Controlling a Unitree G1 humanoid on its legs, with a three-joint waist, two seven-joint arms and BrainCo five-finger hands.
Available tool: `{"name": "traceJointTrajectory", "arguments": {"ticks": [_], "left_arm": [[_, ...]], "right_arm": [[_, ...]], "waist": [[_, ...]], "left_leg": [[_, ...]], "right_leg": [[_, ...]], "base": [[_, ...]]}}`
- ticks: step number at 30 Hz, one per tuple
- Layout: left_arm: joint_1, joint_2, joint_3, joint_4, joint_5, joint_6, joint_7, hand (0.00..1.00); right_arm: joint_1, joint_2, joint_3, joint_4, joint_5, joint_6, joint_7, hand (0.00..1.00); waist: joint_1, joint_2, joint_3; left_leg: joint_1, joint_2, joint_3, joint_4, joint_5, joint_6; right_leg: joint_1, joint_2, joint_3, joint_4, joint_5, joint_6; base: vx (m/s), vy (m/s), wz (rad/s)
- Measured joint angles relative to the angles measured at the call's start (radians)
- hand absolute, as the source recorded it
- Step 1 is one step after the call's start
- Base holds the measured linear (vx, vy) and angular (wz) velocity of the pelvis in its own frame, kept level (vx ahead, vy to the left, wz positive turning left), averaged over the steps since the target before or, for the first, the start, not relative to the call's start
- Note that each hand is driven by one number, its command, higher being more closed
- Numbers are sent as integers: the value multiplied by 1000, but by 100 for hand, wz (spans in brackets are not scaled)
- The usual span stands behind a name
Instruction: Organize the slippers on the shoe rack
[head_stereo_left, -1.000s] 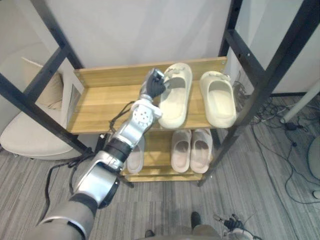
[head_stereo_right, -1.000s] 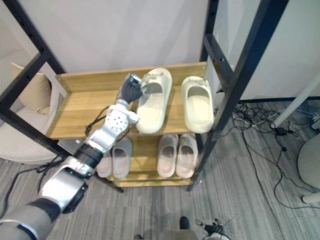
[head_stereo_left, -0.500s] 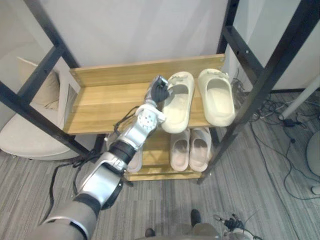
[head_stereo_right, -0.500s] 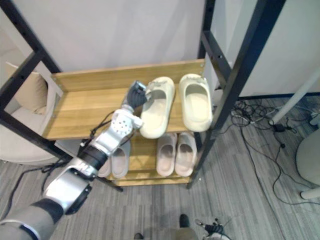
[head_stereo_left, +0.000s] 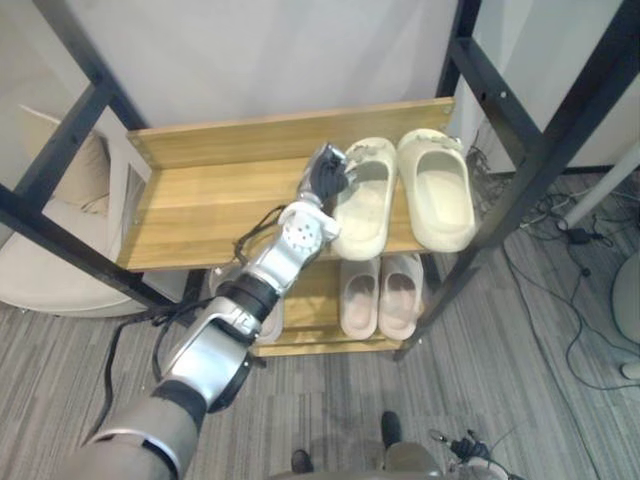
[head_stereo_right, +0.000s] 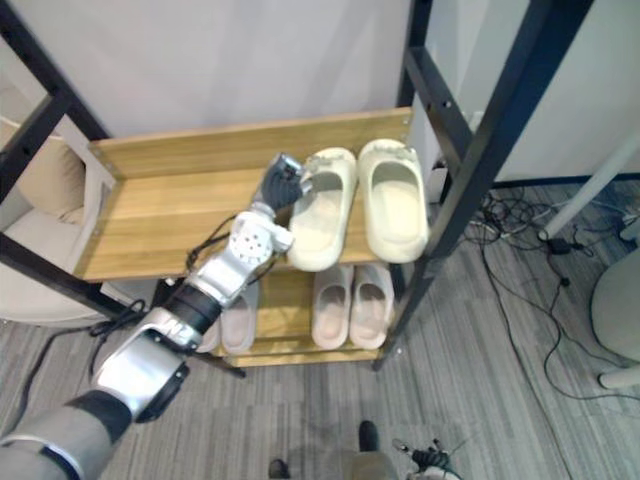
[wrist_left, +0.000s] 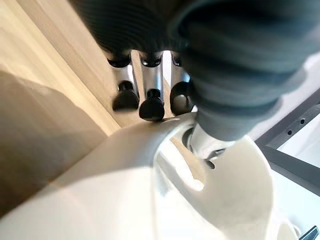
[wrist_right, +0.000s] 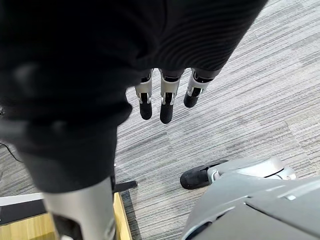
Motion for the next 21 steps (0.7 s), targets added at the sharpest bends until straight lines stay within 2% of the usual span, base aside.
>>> {"name": "traceJointTrajectory", "arguments": {"ticks": [15, 21], "left_arm": [[-1, -5, 14, 1, -83, -1, 16, 0], [48, -5, 72, -149, -103, -12, 17, 0]], "right_arm": [[0, 0, -7, -1, 0, 0, -4, 0], [-1, -4, 2, -5, 0, 0, -4, 0]], "waist": [[-2, 6, 4], [8, 3, 25]], "left_leg": [[3, -7, -3, 2, 0, 1], [17, -15, -18, 2, 5, 7]], "right_leg": [[6, -11, -3, 0, 6, 9], [28, -19, -15, -1, 7, 11]], "base": [[0, 0, 1], [-24, 0, 7]]}}
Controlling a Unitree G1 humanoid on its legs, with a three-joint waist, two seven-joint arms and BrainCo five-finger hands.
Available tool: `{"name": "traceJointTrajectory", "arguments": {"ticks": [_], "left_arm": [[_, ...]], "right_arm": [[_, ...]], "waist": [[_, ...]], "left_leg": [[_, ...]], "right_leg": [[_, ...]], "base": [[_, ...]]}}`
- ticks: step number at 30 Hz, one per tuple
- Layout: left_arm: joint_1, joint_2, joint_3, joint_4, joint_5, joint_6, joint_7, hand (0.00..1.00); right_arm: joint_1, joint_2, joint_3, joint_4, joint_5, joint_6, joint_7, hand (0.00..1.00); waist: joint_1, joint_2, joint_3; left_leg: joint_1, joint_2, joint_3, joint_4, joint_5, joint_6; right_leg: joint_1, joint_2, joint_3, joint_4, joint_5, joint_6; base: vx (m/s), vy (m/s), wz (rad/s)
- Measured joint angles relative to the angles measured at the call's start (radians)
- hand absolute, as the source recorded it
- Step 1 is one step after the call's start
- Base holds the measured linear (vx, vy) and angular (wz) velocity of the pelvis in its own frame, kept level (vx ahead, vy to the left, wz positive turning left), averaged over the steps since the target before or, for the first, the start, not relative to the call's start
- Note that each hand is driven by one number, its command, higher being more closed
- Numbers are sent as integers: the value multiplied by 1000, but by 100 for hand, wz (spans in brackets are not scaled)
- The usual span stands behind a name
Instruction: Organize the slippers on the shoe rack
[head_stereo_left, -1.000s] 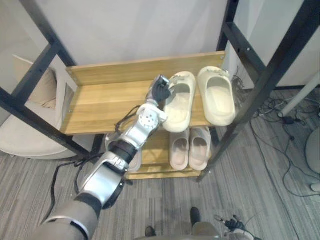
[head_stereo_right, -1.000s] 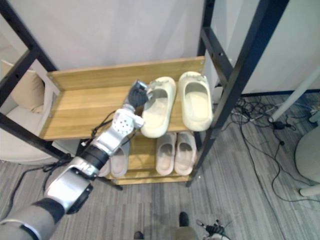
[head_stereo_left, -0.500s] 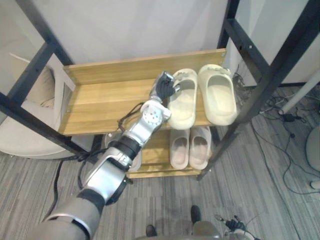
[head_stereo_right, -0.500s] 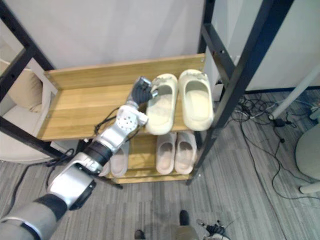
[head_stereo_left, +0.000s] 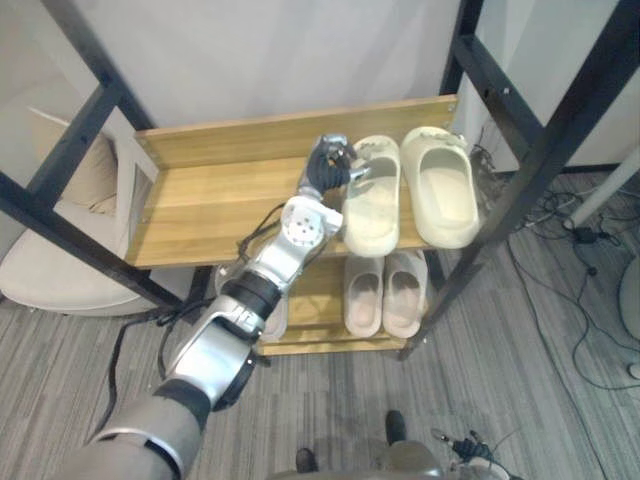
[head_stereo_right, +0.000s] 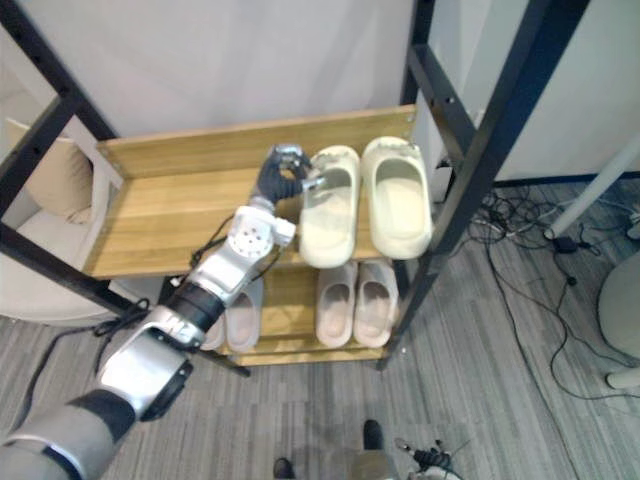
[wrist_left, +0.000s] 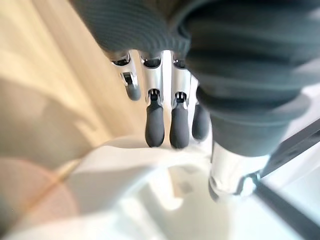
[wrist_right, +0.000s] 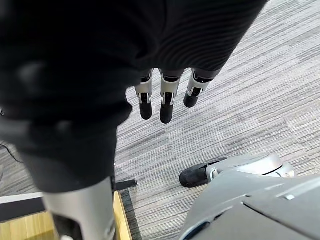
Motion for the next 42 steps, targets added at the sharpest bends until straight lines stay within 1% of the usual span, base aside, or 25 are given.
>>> {"name": "traceJointTrajectory", "arguments": {"ticks": [2, 3, 8, 12, 13, 14, 15, 17, 20, 24, 28, 32, 36, 42], "left_arm": [[30, 1, 17, -39, -3, -7, 0, 0], [66, 2, 37, -86, -15, -11, 1, 0], [140, 4, 68, -175, -20, -14, 1, 0], [256, 4, 83, -305, -59, -23, -2, 0], [306, 4, 73, -354, -79, -33, -6, 0], [321, 3, 65, -368, -87, -33, -8, 0], [353, 3, 39, -387, -115, -35, -27, 0], [387, 2, 26, -399, -139, -36, -46, 0], [446, 1, -9, -399, -174, -35, -78, 0], [484, -2, -65, -399, -190, -38, -113, 0], [483, -7, -102, -398, -196, -49, -130, 0], [479, -10, -170, -388, -202, -65, -162, 0], [462, -35, -212, -346, -203, -73, -165, 0], [435, -44, -233, -301, -204, -76, -161, 0]], "right_arm": [[0, -2, 6, 0, 0, 0, 0, 0], [0, -6, 22, -1, -1, 0, 0, 0], [1, -12, 38, 0, -1, 1, 0, 0], [1, -13, 39, 3, -2, 1, 0, 0], [2, -14, 40, 3, -2, 1, 1, 0], [4, -15, 42, 4, -2, 1, 1, 0], [7, -21, 55, 6, -2, 2, 1, 0], [2, -28, 80, 6, -2, 4, 3, 0], [-5, -31, 100, 5, -1, 6, 4, 0], [-6, -31, 113, 5, -2, 8, 3, 0], [-4, -31, 120, 10, -2, 8, 2, 0], [-3, -23, 127, 13, -2, 8, 2, 0], [-3, -10, 127, 15, -2, 8, 2, 0], [-2, -4, 127, 16, -1, 8, -1, 0]], "waist": [[1, 0, 0], [2, 0, 0], [9, 0, 0], [15, -1, 0], [24, -1, 0], [30, -1, 1], [45, -4, 0], [56, -10, 1], [58, -14, 0], [59, -22, 1], [59, -39, -4], [60, -58, -18], [60, -72, -30], [59, -75, -34]], "left_leg": [[0, 0, -7, 0, 2, 2], [-2, 1, -10, 0, 3, 4], [0, 1, -14, 0, 5, 4], [8, 2, -25, 0, 5, 5], [12, 2, -29, 0, 5, 5], [14, 2, -32, 0, 5, 5], [16, 2, -36, 0, 6, 6], [14, 1, -38, 0, 7, 8], [11, 0, -41, -1, 8, 8], [7, 1, -48, -1, 12, 7], [2, 1, -60, -1, 16, 8], [2, 0, -60, -1, 16, 8], [2, 0, -60, -1, 16, 8], [2, -1, -59, -2, 19, 9]], "right_leg": [[3, 0, -6, 0, 0, 0], [3, 0, -10, 0, 0, 0], [7, 0, -15, 0, 0, 0], [22, 1, -29, 0, 0, 0], [29, 1, -35, 0, 0, 0], [32, 0, -39, 0, 0, 0], [36, 0, -42, 0, 0, 0], [35, -1, -43, 0, 0, 0], [35, -2, -48, 0, -1, 0], [34, -2, -54, 0, -1, -1], [35, -2, -66, 0, -1, -1], [35, -3, -67, 0, -1, -1], [36, -4, -67, 0, -1, -1], [35, -4, -66, 0, -1, -1]], "base": [[-31, -14, 8], [-25, -15, 7], [-9, -7, 3], [-6, -7, 8], [-13, -6, 8], [-30, -7, 11], [-25, -5, 7], [-40, -7, 5], [-35, -6, 4], [-10, -8, 5], [-9, -10, 8], [0, 0, 0], [0, 0, 0], [0, 0, 0]]}}
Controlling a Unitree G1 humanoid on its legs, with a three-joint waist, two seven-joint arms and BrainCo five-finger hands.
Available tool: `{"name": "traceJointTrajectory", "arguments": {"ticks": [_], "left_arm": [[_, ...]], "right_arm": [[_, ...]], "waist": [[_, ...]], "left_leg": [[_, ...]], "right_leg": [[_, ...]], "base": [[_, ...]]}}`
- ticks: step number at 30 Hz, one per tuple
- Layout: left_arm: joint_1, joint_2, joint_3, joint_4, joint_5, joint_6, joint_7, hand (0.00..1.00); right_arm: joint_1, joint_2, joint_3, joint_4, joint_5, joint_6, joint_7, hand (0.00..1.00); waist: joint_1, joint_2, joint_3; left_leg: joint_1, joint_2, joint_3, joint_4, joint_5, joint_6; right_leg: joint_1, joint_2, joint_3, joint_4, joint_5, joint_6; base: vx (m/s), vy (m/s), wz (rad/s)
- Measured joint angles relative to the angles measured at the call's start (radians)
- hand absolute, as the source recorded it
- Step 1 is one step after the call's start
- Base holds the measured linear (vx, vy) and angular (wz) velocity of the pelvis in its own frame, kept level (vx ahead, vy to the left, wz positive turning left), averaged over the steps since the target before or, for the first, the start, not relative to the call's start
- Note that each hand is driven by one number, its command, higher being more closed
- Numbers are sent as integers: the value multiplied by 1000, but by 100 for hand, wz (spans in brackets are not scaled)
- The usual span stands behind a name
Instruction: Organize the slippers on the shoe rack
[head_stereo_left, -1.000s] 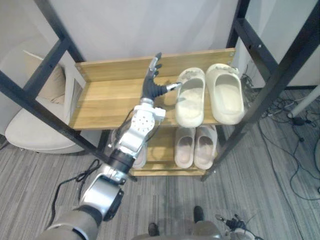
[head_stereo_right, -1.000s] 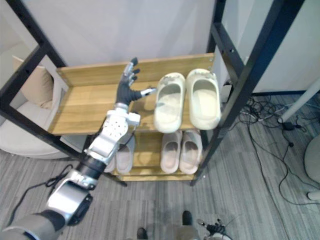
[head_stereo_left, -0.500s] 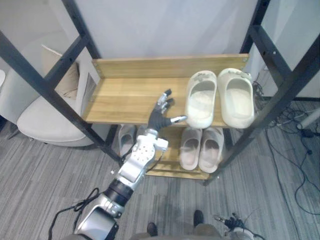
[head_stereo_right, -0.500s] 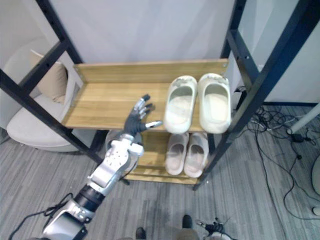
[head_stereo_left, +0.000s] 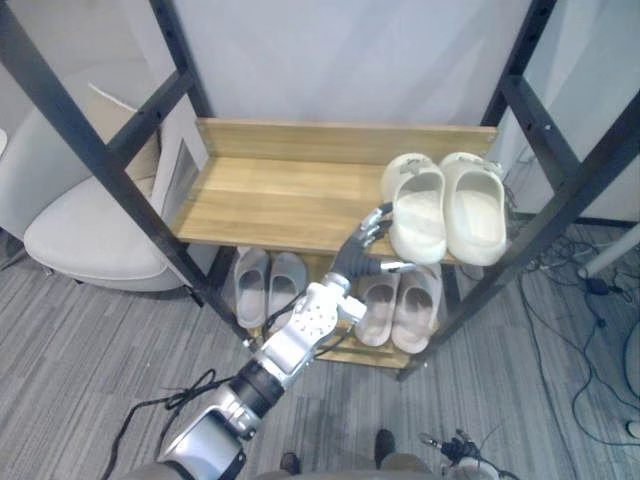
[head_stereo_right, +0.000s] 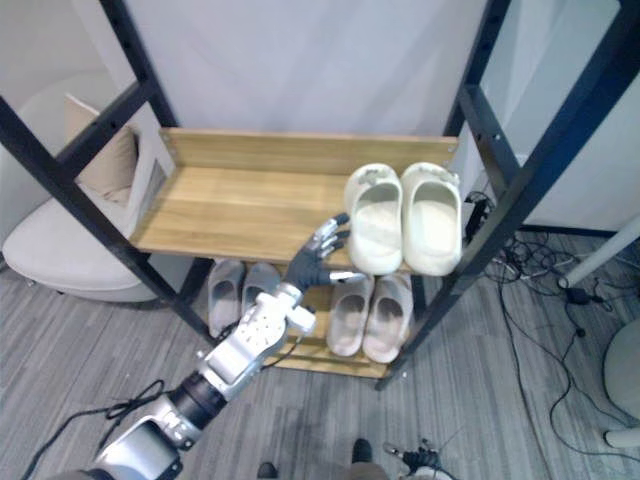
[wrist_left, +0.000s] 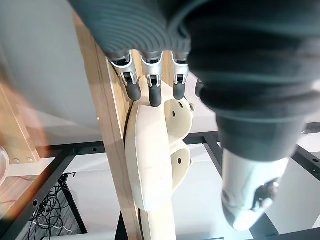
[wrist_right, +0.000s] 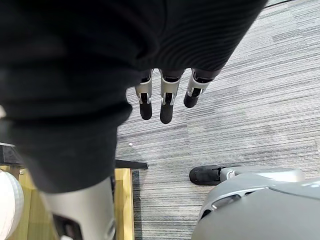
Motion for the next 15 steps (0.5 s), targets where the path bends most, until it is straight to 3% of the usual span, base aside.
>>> {"name": "traceJointTrajectory", "arguments": {"ticks": [15], "left_arm": [[-53, 17, 48, 55, -11, 6, 4, 0]], "right_arm": [[0, 1, -1, 0, 0, 0, 0, 0]], "waist": [[0, -6, -10]], "left_leg": [[15, -1, 23, -15, 0, 0]], "right_leg": [[-6, 1, 24, 0, 0, 1]], "base": [[-1, 0, -4]]}}
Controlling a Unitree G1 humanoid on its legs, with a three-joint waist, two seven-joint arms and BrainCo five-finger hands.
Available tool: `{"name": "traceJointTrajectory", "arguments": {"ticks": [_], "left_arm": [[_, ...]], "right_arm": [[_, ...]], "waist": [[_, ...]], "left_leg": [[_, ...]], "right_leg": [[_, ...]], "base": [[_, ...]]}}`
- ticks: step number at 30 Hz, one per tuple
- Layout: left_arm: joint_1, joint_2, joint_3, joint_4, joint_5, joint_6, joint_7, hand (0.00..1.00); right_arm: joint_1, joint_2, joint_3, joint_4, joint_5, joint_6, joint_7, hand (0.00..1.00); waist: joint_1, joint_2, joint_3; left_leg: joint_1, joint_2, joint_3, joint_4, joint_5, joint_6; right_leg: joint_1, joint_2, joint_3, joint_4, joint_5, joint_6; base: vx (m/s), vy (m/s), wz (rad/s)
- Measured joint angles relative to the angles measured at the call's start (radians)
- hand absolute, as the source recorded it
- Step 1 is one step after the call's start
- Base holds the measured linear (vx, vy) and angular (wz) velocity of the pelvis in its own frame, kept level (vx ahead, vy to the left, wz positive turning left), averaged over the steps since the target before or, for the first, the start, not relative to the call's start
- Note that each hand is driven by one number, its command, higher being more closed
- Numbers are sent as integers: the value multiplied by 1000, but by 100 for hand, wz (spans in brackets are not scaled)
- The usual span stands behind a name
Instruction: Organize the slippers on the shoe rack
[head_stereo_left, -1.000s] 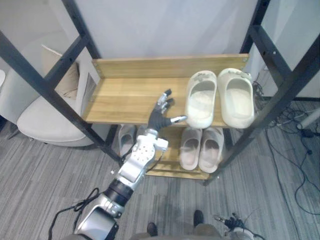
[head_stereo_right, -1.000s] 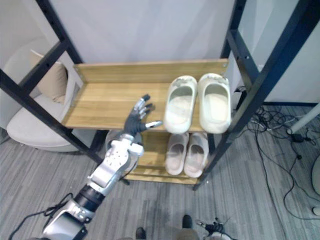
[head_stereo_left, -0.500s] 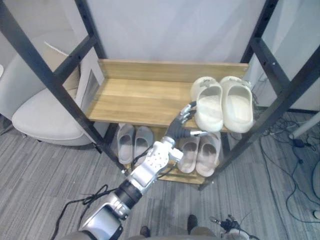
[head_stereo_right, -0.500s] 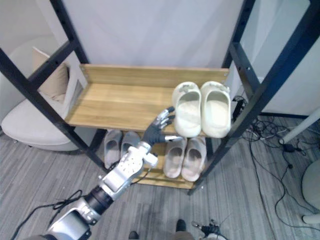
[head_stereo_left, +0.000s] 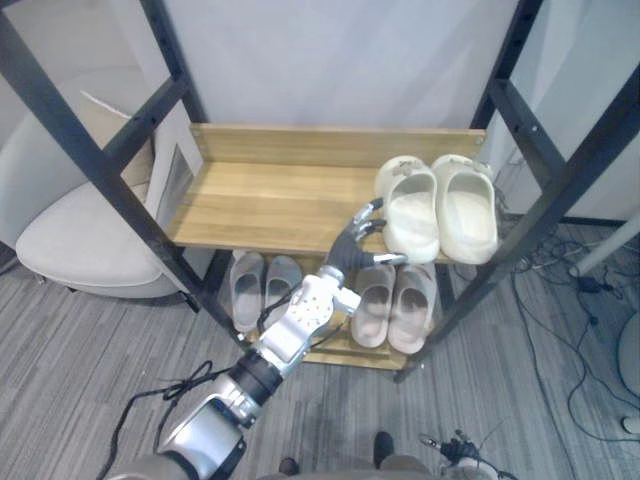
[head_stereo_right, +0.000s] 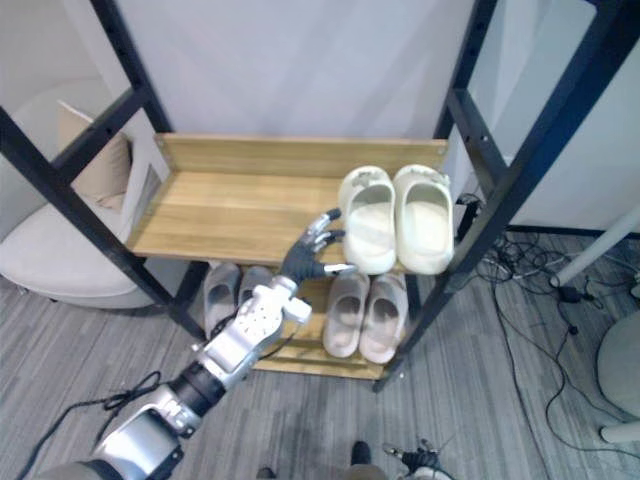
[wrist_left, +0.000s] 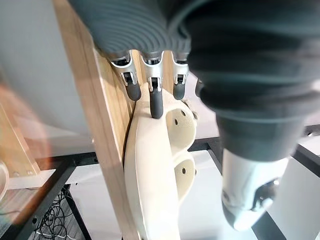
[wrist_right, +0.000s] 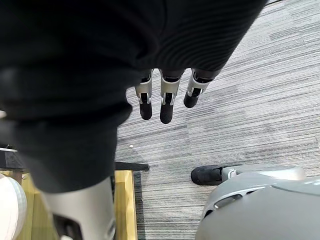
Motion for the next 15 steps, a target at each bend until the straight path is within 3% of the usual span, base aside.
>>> {"name": "traceJointTrajectory", "arguments": {"ticks": [7, 11, 15], "left_arm": [[98, 64, 38, -225, -23, 10, -6, 0], [172, 72, 55, -361, -61, -1, -29, 0], [247, 74, 5, -443, -141, -7, -99, 0]], "right_arm": [[-2, -1, 0, -2, 0, 0, 4, 0], [-3, -4, 13, -2, -1, 0, 11, 0], [-3, -22, 32, -1, -3, 0, 19, 0]], "waist": [[2, 1, -1], [21, 3, -2], [39, 9, -8]], "left_leg": [[1, 0, -2, 0, 0, 0], [1, -1, -4, 2, 1, 1], [1, -1, -7, 3, 2, 3]], "right_leg": [[2, 0, -6, 0, -1, 1], [5, -1, -7, 0, -1, 1], [6, -1, -9, 0, -1, 1]], "base": [[0, -1, 2], [-8, -2, 0], [0, 0, 1]]}}
